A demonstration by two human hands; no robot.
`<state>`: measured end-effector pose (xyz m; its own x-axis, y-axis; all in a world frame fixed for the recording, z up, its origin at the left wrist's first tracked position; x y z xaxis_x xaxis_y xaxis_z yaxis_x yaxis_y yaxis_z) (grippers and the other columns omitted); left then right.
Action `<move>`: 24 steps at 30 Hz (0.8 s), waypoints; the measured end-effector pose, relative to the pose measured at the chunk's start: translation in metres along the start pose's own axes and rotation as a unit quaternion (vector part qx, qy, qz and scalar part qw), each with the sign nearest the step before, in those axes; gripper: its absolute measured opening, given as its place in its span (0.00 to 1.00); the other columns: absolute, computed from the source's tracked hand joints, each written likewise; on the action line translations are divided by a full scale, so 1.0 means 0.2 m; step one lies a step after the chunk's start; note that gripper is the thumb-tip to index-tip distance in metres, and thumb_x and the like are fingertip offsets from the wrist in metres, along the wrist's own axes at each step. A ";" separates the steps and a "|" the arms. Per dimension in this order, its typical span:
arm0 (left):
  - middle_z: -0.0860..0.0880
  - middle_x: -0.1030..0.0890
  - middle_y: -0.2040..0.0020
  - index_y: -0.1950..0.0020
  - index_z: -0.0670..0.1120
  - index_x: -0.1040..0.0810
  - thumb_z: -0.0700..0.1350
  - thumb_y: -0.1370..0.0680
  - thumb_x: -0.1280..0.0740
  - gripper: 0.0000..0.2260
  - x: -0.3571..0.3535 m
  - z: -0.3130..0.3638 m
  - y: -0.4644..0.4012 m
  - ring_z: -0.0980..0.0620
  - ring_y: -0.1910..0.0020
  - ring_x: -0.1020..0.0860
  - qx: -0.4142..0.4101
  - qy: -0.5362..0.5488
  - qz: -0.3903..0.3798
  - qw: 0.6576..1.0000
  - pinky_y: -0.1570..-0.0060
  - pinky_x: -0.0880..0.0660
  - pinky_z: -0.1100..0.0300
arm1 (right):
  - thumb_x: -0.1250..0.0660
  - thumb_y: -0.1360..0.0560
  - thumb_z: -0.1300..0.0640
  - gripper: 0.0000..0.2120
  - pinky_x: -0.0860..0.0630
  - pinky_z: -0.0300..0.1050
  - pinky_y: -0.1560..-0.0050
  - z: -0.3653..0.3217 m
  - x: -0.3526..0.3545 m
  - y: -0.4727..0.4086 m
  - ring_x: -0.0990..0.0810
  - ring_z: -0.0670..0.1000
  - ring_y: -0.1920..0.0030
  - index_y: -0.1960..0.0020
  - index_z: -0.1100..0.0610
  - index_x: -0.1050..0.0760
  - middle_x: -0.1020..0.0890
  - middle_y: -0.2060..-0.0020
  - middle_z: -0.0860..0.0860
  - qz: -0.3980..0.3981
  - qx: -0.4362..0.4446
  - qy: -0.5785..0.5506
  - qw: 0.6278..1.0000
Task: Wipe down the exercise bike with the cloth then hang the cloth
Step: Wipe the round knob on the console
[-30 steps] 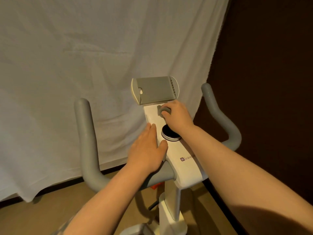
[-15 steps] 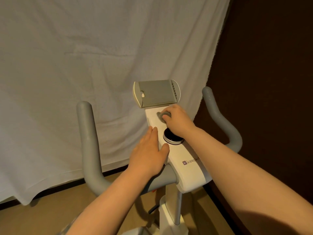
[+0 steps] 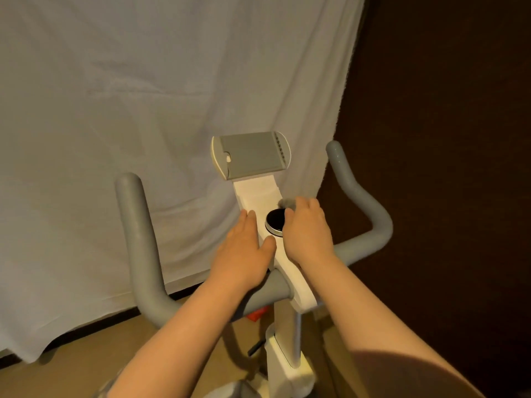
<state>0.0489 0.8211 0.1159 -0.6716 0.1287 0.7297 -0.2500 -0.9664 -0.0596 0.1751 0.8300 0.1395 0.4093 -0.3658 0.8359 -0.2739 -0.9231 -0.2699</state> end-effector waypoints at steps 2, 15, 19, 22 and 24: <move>0.50 0.51 0.20 0.20 0.48 0.51 0.53 0.18 0.44 0.29 0.01 0.01 0.02 0.51 0.22 0.47 -0.002 -0.015 0.002 1.000 0.27 0.45 0.56 | 0.48 0.17 0.52 0.16 0.30 0.48 0.39 0.05 0.04 0.15 0.32 0.52 0.36 0.30 0.53 0.36 0.32 0.36 0.52 0.017 0.008 -0.005 1.000; 0.52 0.44 0.21 0.21 0.51 0.46 0.50 0.18 0.44 0.25 0.03 0.09 0.21 0.53 0.24 0.42 -0.116 -0.120 0.044 0.985 0.27 0.45 0.59 | 0.48 0.19 0.48 0.20 0.51 0.31 0.28 0.12 0.12 0.49 0.35 0.40 0.30 0.30 0.48 0.29 0.28 0.32 0.42 0.046 0.141 -0.045 0.988; 0.52 0.42 0.22 0.22 0.50 0.44 0.48 0.17 0.44 0.24 0.02 0.09 0.21 0.53 0.25 0.41 -0.104 -0.097 0.033 0.989 0.29 0.44 0.61 | 0.42 0.20 0.51 0.15 0.28 0.42 0.44 0.16 0.13 0.33 0.25 0.46 0.40 0.37 0.48 0.23 0.22 0.40 0.44 0.115 0.013 -0.089 0.989; 0.51 0.44 0.21 0.22 0.49 0.44 0.46 0.19 0.42 0.26 0.02 0.08 0.21 0.53 0.24 0.43 -0.096 -0.095 0.013 0.991 0.29 0.46 0.62 | 0.41 0.21 0.52 0.16 0.36 0.43 0.30 0.04 0.08 0.48 0.25 0.46 0.36 0.38 0.52 0.21 0.21 0.39 0.47 0.133 0.147 -0.066 0.978; 0.51 0.44 0.21 0.22 0.50 0.43 0.43 0.21 0.40 0.28 0.02 0.07 0.21 0.53 0.24 0.43 -0.097 -0.082 0.003 0.992 0.29 0.45 0.62 | 0.39 0.23 0.56 0.15 0.32 0.46 0.31 0.08 0.09 0.56 0.24 0.48 0.37 0.39 0.55 0.20 0.20 0.40 0.50 0.137 0.274 -0.074 0.949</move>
<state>0.0465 0.7782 0.1257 -0.5558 0.0694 0.8284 -0.3866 -0.9038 -0.1836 0.1661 0.7177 0.1171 0.5170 -0.5764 0.6328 0.0896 -0.6988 -0.7097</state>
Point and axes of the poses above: each hand's wrist, its own y-axis away from the middle knuckle, its own x-axis out of the back of the hand, z = x × y, the point moved 5 cm from there along -y, towards the middle knuckle
